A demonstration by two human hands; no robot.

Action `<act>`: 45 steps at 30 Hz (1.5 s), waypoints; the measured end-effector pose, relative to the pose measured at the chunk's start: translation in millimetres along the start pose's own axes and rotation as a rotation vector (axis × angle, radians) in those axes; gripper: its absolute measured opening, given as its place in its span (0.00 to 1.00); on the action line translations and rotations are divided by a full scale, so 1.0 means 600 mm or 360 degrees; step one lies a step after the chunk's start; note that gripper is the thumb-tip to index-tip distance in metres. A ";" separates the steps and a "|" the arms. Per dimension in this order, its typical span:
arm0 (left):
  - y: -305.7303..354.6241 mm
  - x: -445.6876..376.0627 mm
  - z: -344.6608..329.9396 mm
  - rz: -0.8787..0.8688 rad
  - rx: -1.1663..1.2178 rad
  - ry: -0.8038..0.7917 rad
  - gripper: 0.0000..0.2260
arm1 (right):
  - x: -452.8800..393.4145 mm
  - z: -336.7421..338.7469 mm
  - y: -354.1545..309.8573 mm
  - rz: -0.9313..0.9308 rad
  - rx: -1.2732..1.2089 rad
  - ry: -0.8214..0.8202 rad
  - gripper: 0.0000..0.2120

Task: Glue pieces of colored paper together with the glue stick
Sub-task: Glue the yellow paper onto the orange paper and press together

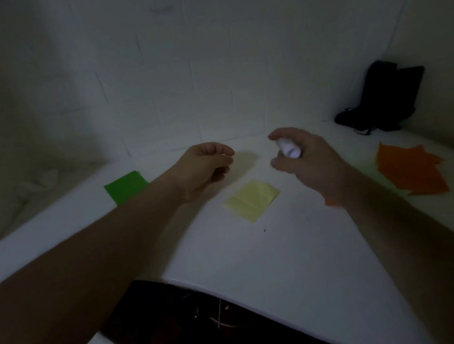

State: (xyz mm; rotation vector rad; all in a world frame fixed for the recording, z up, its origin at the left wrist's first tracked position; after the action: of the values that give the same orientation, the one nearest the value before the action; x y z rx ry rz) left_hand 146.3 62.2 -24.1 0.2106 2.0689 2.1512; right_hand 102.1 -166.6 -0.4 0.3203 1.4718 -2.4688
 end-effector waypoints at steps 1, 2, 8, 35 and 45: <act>0.003 -0.017 0.010 -0.0052 -0.0128 0.0066 0.08 | -0.002 -0.010 0.014 -0.0023 0.0011 -0.0019 0.19; 0.004 -0.032 0.019 -0.0099 -0.0231 0.0129 0.10 | -0.001 -0.018 0.028 -0.0046 0.0001 -0.0019 0.18; -0.037 -0.089 0.046 -0.0085 -0.0736 0.0302 0.20 | -0.011 -0.014 0.061 0.0021 0.0138 0.0200 0.12; -0.035 -0.055 0.029 -0.0300 -0.1222 0.0357 0.13 | -0.011 -0.016 0.080 -0.0330 0.0521 0.0396 0.24; -0.030 -0.044 0.021 -0.0291 -0.1483 0.0205 0.25 | 0.014 0.061 0.058 -0.0237 0.0710 0.0501 0.12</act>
State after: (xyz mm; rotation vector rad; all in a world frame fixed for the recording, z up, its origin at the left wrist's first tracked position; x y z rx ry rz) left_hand 175.0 69.7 -41.3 -0.2226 0.8811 2.7592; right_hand 103.4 -215.5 -14.8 0.7358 1.0549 -2.9656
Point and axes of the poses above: each hand's wrist, its own x-axis away from the middle knuckle, its own z-axis out of the back of the hand, y = z × x, the point moved 3 cm from there along -x, towards the middle knuckle, and after that the axes turned 1 degree about -y, right-handed, at the moved point
